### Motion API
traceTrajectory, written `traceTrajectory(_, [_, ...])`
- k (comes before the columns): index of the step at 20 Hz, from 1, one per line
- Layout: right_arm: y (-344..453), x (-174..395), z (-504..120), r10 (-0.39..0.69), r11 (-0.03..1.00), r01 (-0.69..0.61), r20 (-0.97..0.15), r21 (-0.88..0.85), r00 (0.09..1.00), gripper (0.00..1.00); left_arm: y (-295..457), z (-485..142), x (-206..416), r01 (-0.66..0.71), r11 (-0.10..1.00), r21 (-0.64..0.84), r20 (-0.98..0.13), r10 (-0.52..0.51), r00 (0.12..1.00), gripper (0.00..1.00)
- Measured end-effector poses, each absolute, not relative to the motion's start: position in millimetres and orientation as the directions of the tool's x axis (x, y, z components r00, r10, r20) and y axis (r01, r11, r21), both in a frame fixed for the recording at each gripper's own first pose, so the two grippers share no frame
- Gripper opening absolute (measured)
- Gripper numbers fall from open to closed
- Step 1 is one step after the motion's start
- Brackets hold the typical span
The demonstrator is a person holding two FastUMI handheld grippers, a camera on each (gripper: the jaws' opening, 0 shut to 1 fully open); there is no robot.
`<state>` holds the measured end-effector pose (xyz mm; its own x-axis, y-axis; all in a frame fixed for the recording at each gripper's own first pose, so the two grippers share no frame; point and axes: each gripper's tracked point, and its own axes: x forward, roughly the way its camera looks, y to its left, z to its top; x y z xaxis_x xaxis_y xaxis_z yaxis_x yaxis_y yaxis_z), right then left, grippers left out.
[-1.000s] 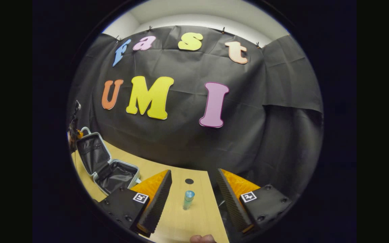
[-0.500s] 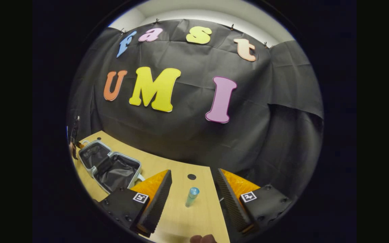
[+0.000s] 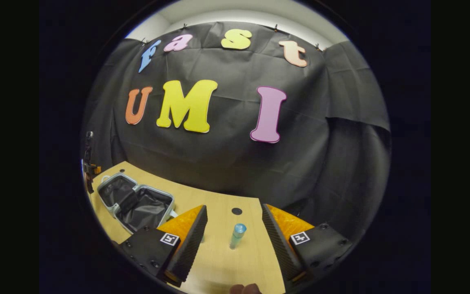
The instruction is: First open the suitcase, pack the skin care products into it, and then close the suitcase.
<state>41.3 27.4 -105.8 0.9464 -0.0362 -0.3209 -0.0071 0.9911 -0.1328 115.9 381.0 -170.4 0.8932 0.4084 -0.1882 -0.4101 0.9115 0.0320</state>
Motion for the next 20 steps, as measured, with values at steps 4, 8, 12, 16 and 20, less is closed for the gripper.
traceTrajectory(4, [15.7, 36.9, -111.8, -0.007, 0.996, -0.022, -0.315, -0.089, 0.949, 0.80, 252.5, -91.7, 97.4, -0.323, 0.938, 0.123, -0.021, 0.328, 0.945, 0.98])
traceTrajectory(8, [-19.2, 24.0, -109.9, -0.010, 0.997, -0.012, -0.287, -0.074, 0.958, 0.80, 111.4, -100.4, 82.1, -0.202, 0.965, 0.169, -0.019, 0.208, 0.978, 0.98])
traceTrajectory(12, [-61.1, 10.7, -116.7, -0.014, 0.998, -0.003, -0.299, -0.055, 0.954, 0.80, -36.3, -149.2, 76.0, -0.012, 0.990, 0.141, -0.137, 0.032, 0.990, 0.98])
traceTrajectory(16, [-102.6, -4.2, -125.4, -0.036, 0.997, 0.011, -0.332, -0.079, 0.942, 0.80, -132.0, -187.7, 75.5, 0.136, 0.987, 0.090, -0.219, -0.114, 0.969, 0.99])
traceTrajectory(20, [-132.4, -17.9, -135.2, -0.067, 0.995, 0.034, -0.358, -0.097, 0.931, 0.80, -180.6, -227.6, 87.2, 0.189, 0.980, 0.067, -0.303, -0.160, 0.940, 0.99])
